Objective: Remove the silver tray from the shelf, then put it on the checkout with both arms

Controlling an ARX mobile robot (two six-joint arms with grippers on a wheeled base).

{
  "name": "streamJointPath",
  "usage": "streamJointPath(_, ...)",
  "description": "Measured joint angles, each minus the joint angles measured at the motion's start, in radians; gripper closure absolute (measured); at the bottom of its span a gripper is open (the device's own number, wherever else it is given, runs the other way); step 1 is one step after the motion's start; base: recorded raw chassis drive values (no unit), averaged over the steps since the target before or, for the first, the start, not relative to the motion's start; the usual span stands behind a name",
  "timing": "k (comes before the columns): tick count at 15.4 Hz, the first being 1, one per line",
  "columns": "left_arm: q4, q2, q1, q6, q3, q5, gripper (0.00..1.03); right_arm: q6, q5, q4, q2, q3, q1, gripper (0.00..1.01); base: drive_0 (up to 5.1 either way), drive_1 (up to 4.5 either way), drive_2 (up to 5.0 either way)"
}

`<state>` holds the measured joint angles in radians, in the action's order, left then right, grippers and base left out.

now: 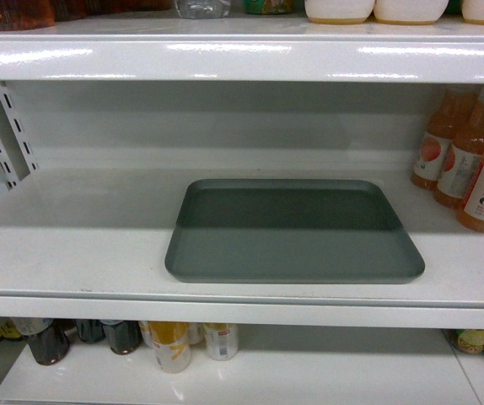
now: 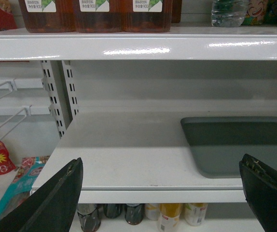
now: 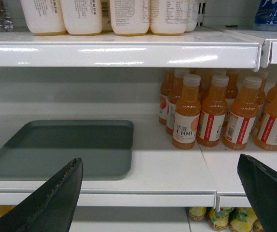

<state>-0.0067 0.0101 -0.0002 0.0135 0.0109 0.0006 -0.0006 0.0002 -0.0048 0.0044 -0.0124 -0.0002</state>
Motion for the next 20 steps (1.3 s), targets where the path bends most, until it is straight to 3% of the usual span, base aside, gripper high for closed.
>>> streamJointPath(20, 0.000, 0.000, 0.000, 0.000, 0.000, 0.000, 0.05, 0.000, 0.000, 0.000, 0.000, 0.000, 0.000, 0.03, 0.0, 0.00, 0.0)
